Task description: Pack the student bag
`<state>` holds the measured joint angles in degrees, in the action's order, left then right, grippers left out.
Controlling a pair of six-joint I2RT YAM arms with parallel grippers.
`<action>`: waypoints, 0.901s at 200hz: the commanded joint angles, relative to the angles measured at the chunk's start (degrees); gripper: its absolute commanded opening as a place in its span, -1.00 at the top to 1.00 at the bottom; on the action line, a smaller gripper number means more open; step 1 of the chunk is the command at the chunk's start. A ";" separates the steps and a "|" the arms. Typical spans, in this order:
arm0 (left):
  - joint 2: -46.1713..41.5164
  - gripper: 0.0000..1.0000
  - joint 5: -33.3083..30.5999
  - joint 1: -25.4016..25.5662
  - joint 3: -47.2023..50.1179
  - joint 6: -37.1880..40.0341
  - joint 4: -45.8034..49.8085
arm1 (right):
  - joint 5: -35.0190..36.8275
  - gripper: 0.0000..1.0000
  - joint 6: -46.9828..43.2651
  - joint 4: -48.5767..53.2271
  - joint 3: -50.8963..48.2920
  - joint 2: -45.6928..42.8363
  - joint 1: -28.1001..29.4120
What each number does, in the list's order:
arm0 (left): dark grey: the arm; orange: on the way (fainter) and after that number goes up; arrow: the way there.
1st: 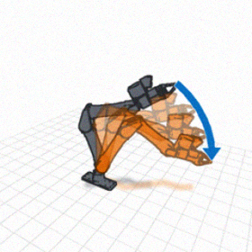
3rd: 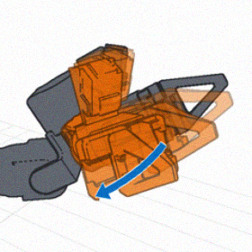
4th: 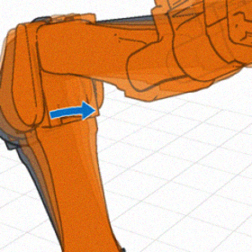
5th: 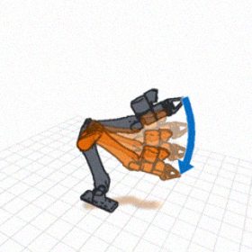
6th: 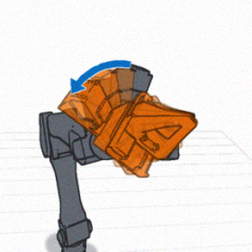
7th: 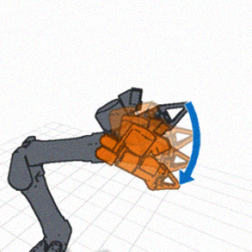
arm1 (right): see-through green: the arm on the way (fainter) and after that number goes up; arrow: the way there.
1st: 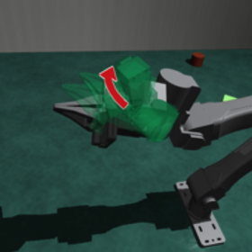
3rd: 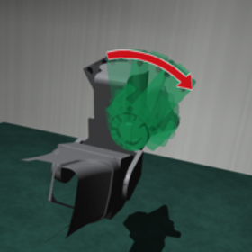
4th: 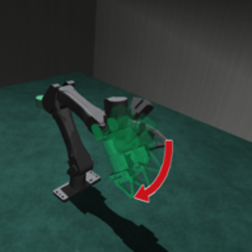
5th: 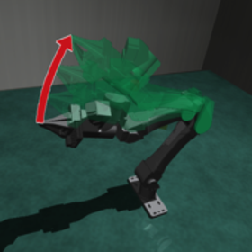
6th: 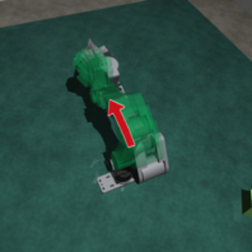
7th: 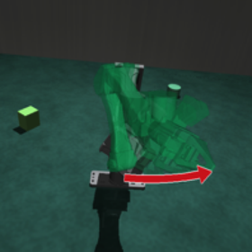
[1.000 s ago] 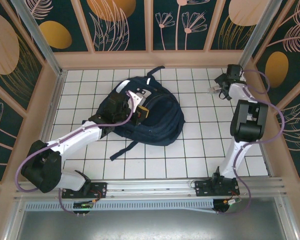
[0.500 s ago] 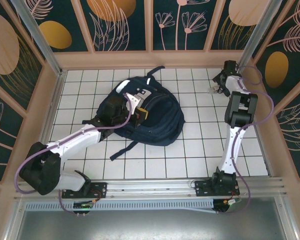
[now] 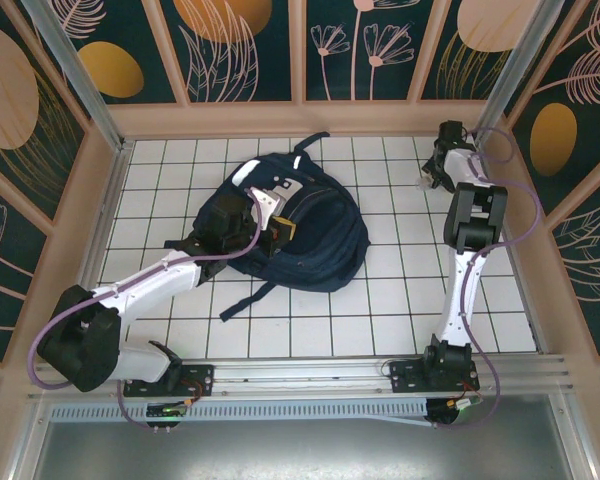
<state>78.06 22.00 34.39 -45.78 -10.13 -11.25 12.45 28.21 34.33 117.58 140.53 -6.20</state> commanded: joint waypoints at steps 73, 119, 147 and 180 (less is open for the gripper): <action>3.61 1.00 4.62 -0.62 -7.27 4.89 3.14 | 0.47 -0.03 -13.95 4.13 -17.81 -10.87 3.78; 2.44 1.00 4.16 -0.56 -8.01 4.42 2.69 | -8.86 0.01 -11.27 -0.71 -26.14 -21.20 4.17; 1.60 1.00 3.07 -0.62 -7.41 3.98 1.20 | -17.46 0.07 -6.00 -5.48 -34.27 -31.64 4.98; 2.24 1.00 2.22 -0.56 -6.72 2.52 -1.57 | -23.21 0.10 -0.47 -6.72 -40.93 -41.98 9.78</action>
<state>81.60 24.77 34.37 -51.55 -6.98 -6.09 -3.07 22.09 30.94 80.42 106.30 -0.49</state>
